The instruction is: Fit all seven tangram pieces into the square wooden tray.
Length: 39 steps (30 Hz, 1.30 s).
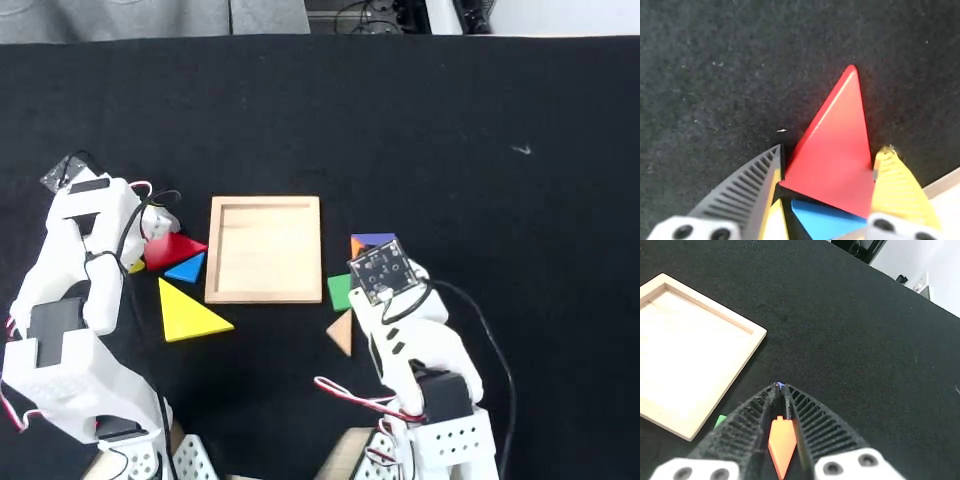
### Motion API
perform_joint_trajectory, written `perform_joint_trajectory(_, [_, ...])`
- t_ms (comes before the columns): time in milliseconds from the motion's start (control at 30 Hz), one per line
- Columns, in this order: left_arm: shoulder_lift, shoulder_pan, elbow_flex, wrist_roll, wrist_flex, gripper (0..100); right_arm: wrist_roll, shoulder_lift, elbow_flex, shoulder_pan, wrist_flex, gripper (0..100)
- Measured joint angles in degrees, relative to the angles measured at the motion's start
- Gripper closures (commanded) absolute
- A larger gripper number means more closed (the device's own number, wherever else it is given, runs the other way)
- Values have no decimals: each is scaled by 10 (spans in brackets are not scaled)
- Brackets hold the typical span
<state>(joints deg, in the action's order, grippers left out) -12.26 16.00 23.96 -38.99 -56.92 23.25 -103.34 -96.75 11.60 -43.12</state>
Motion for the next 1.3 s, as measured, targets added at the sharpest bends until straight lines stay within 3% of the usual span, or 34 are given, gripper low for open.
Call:
perform_joint_trajectory(267, [82, 1, -45, -12, -155, 704, 0, 0, 0, 0, 0, 986])
perform_joint_trajectory(700, [-16, -1, -19, -13, -81, 704, 0, 0, 0, 0, 0, 986])
perform_joint_trajectory(967, [-109, 2, -125, -13, -142, 712, 1, 0, 0, 0, 0, 986])
perform_joint_trajectory(1300, [-101, 2, -156, -12, -146, 761, 1, 0, 0, 0, 0, 986])
